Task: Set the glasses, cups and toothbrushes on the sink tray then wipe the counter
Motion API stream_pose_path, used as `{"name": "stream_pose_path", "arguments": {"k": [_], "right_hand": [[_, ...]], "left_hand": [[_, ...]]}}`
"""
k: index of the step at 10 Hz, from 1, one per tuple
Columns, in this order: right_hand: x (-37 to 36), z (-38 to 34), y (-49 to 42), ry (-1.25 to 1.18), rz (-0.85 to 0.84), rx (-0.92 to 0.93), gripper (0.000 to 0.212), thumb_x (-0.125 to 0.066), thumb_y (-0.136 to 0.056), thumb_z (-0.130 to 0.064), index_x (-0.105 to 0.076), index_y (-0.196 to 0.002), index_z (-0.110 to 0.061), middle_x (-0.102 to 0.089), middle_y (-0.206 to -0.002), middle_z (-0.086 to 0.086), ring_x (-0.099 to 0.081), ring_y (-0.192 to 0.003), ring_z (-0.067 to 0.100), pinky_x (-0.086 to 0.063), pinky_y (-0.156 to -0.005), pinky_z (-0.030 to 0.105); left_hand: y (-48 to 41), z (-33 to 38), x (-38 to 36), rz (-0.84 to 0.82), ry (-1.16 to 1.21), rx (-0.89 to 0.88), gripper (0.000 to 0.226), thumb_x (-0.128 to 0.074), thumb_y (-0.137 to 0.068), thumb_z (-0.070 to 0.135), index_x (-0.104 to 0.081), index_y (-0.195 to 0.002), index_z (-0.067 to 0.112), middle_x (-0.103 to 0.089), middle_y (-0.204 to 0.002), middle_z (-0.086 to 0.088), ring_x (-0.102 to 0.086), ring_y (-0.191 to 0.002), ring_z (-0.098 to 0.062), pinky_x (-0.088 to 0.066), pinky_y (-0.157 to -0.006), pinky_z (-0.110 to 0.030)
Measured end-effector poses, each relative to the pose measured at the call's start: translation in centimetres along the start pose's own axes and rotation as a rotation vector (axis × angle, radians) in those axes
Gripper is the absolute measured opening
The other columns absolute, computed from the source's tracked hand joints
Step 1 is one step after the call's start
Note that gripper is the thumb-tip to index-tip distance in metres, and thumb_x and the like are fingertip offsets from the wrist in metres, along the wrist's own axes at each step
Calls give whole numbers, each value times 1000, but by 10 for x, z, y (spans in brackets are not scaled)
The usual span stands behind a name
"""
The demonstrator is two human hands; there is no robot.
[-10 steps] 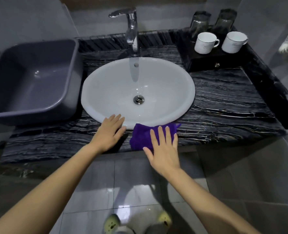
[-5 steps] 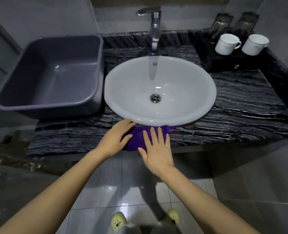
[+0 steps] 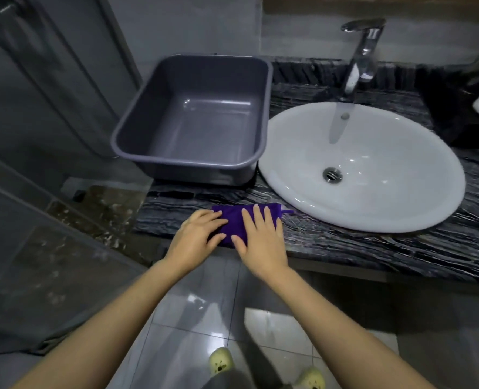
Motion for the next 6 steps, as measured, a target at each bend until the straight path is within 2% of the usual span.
{"name": "stream_pose_path", "arguments": {"k": [1,2,3,4,5,6], "right_hand": [[9,7,-8,-38,-29,43,59,-41,-95,-40,-27,-148,-17,-16,-160,8,-10,-149,27,-11,-119,46],[14,6,-13,74,-158,105,64,-49,-92,-40,-27,-148,-18,-19,-159,9,-16,-147,30,-21,-118,48],[18,-1,-18,240,-298,125,72,-59,-86,-37,-26,-147,-16,-21,-157,13,-23,-141,36,-29,-113,48],[37,-17,-25,326,-419,86,61,-56,-89,-37,-36,-141,-13,-38,-146,15,-39,-131,35,-37,-105,42],[64,-38,-36,362,-604,78,59,-52,-91,-45,-42,-141,-14,-45,-145,10,-47,-129,30,-40,-105,38],[90,-55,-46,222,-801,19,56,-52,-92,-44,-41,-142,-22,-42,-148,5,-45,-131,29,-41,-106,43]], "left_hand": [[0,-8,6,-5,46,-9,63,-33,-78,56,-62,-121,21,-59,-132,1,-48,-123,-20,-39,-105,-40],[-5,-9,12,-48,70,-36,50,-44,-84,46,-63,-120,18,-62,-128,-2,-50,-121,-21,-33,-106,-30],[-14,-11,21,-140,52,-56,35,-55,-89,29,-62,-121,17,-61,-129,-3,-50,-123,-21,-31,-107,-27],[-25,-12,34,-331,-2,-35,36,-55,-90,28,-60,-123,16,-60,-131,-2,-52,-123,-20,-35,-107,-27],[-31,-11,62,-446,-7,-13,37,-55,-90,30,-60,-124,16,-63,-128,-1,-56,-119,-17,-40,-100,-25],[-37,-15,95,-492,32,32,38,-55,-90,33,-59,-125,18,-62,-128,0,-57,-116,-15,-39,-98,-24]]}}
Point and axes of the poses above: each hand's wrist, its own y-axis away from the middle knuckle, its own x-axis out of the back of the hand, z = x × y, the point moved 7 cm from there along -y, towards the middle knuckle
